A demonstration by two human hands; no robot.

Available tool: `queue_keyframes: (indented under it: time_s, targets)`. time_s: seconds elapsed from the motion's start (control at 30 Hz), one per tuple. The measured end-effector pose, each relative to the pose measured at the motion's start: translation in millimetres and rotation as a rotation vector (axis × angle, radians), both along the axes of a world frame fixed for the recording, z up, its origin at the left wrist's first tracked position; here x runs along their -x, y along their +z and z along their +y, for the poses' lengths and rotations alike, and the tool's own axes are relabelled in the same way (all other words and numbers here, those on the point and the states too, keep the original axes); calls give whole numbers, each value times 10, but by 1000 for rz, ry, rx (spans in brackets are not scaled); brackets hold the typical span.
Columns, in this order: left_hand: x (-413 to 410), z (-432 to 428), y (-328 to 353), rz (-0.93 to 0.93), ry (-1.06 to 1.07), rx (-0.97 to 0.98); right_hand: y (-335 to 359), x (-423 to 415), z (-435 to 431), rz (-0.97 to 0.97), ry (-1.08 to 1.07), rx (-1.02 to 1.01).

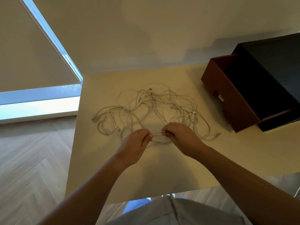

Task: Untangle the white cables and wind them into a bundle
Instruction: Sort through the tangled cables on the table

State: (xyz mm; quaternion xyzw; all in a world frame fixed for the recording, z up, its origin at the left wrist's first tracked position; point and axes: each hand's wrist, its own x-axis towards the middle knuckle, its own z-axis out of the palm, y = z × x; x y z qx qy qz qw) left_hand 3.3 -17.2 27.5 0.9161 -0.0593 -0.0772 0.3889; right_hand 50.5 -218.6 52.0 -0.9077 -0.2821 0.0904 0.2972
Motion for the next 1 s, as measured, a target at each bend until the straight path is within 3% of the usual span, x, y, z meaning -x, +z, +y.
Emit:
queue_keyframes:
  time_s: [0.13,0.27,0.47,0.57,0.7,0.77,0.9,1.0]
  targets:
    - [24,213,-97,-52,43,-33,105,-63,-174,77,-195,-138]
    - [22,431,-213,-91,126,-54,117,-149,-365,50,-331,-74]
    - [-58,286,-155,-140,62,-49,209,-5,44,-302,-29,202]
    - [-97,191,-98,-166,8,-67,207,42,276,-389,125,299]
    - [-96,186,-79,-176,-10,-69,240,0,315,-90,144,245]
    - [-88,240,-118,-195,43,-84,242,-31,271,-31,127,210]
    - [-51,397,-232,-258,341,-170,240,-84,176,29,58,133]
    - [-45,510,-312,-183,493,-178,221,-114,146,83,4,53]
